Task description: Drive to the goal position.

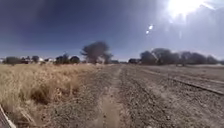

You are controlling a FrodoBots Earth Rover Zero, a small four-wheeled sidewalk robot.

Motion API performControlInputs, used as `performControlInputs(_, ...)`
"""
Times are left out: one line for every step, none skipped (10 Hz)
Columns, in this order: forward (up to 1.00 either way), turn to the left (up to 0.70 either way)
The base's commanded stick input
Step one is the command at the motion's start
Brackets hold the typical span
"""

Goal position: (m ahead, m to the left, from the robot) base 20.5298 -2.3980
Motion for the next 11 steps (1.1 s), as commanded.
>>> performControlInputs(0.70,0.00)
performControlInputs(0.70,0.00)
performControlInputs(0.70,0.00)
performControlInputs(0.70,0.00)
performControlInputs(0.70,0.00)
performControlInputs(0.70,0.00)
performControlInputs(0.70,0.00)
performControlInputs(0.70,0.00)
performControlInputs(0.70,0.00)
performControlInputs(0.70,0.00)
performControlInputs(0.70,0.00)
